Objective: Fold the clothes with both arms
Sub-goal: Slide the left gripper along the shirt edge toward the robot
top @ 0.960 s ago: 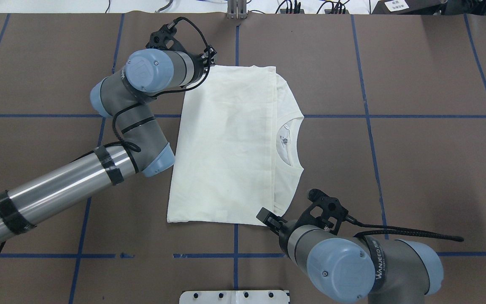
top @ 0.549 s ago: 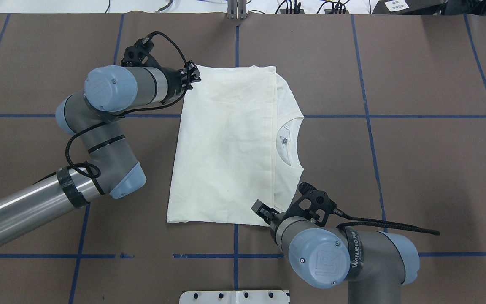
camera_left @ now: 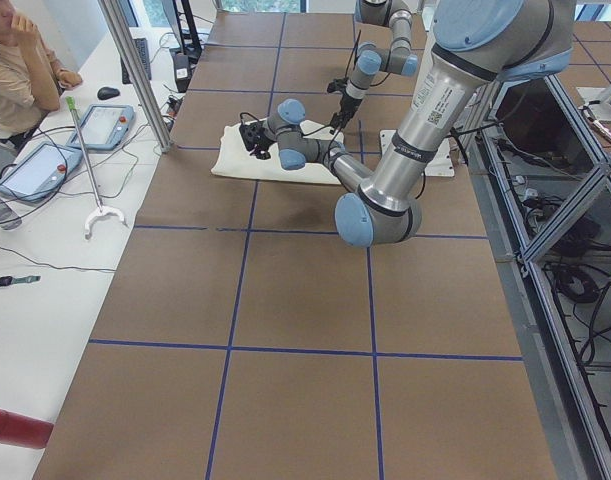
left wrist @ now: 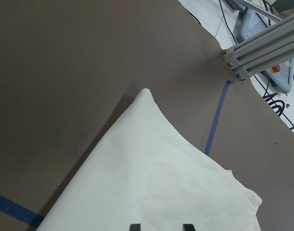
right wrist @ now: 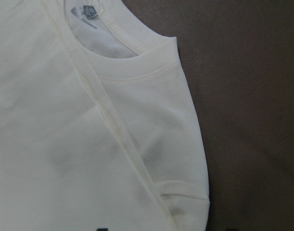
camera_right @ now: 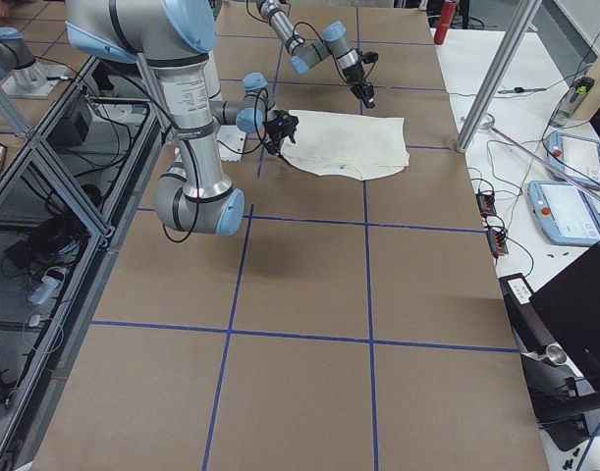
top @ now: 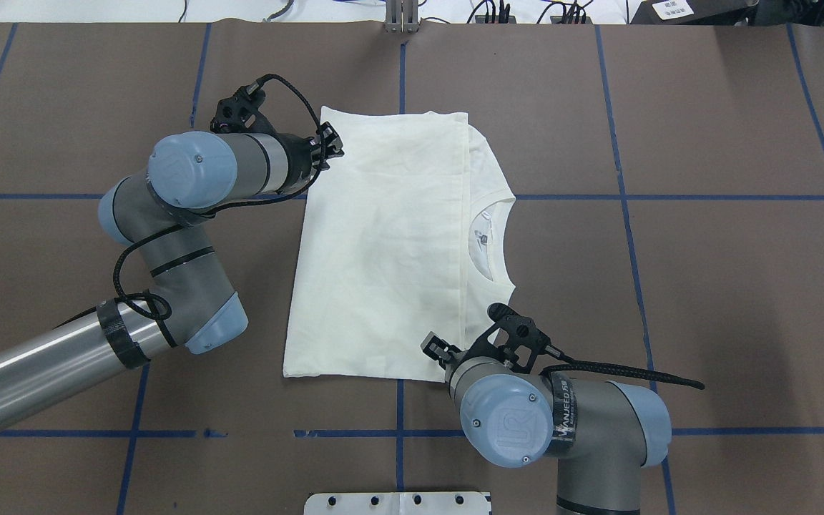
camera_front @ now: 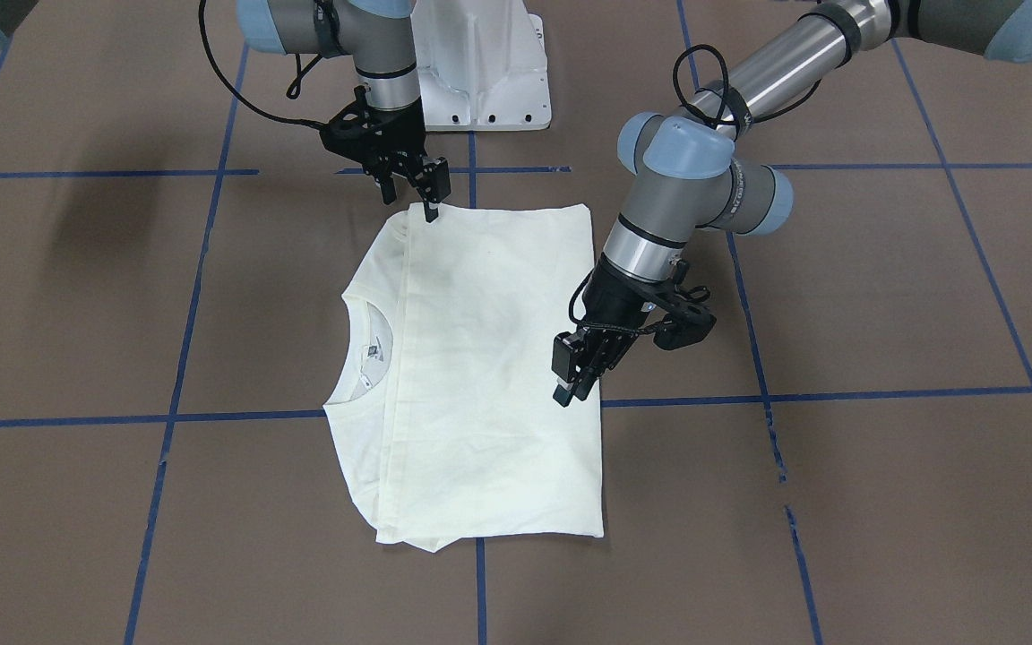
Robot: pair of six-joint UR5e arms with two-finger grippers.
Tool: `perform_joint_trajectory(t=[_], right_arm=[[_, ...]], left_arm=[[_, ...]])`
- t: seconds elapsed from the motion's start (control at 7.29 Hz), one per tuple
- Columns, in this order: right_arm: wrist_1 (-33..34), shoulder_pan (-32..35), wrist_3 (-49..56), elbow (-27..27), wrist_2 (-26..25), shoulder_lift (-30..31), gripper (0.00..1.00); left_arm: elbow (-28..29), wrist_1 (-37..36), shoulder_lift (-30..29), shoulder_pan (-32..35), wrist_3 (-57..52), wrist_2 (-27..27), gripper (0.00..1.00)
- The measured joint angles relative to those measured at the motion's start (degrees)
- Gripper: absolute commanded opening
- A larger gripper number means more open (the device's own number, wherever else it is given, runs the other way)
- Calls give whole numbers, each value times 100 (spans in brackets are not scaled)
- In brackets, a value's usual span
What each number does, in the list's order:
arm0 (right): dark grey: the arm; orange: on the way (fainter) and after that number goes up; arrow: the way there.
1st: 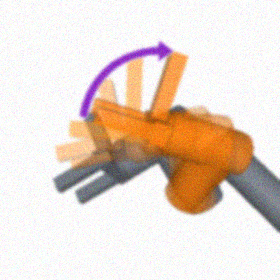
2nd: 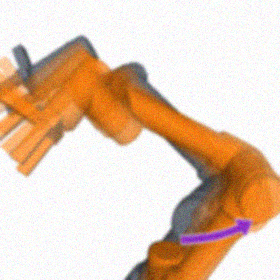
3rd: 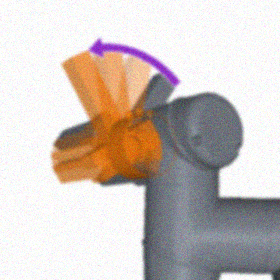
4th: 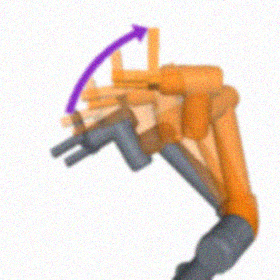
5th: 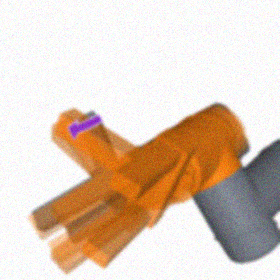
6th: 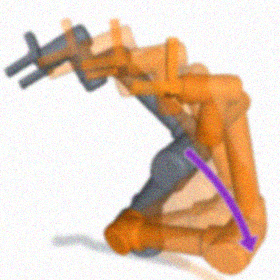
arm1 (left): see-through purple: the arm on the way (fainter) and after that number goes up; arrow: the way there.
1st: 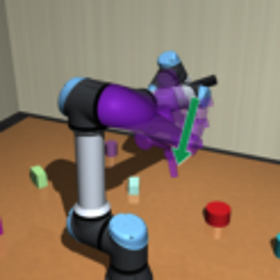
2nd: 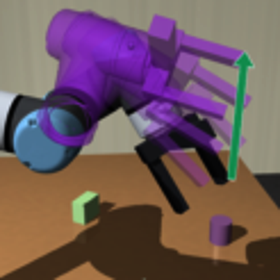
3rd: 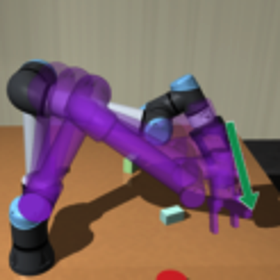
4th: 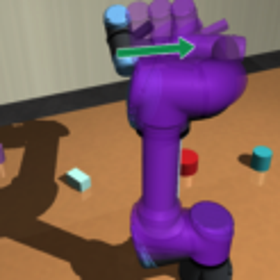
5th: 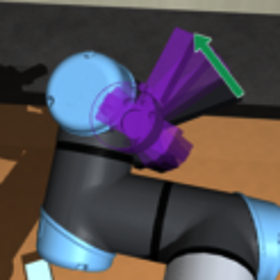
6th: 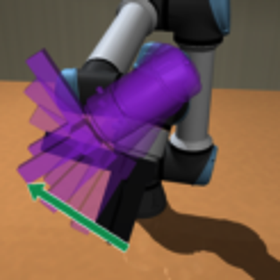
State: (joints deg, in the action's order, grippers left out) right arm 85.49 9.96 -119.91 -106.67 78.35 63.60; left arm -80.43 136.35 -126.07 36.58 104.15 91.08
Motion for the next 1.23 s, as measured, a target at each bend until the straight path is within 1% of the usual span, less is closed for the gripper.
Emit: perform_joint_trajectory(t=[0.14,0.27,0.41,0.55,0.96,1.23], right_arm=[[3,3,1,42,3,-7,36],[5,4,-23,59,4,-16,34],[4,6,-76,67,5,-16,27],[3,6,-127,70,5,-7,0],[0,6,-211,64,11,-10,0],[-4,35,-201,-59,25,-14,0]], left_arm=[[-1,-2,2,-7,2,-4,40],[1,-3,6,-9,4,-8,40],[4,-3,7,-10,2,-12,40],[7,-3,6,-11,1,-16,40],[0,-11,-2,-18,7,-26,40],[-116,-102,-2,-19,1,-15,41]])
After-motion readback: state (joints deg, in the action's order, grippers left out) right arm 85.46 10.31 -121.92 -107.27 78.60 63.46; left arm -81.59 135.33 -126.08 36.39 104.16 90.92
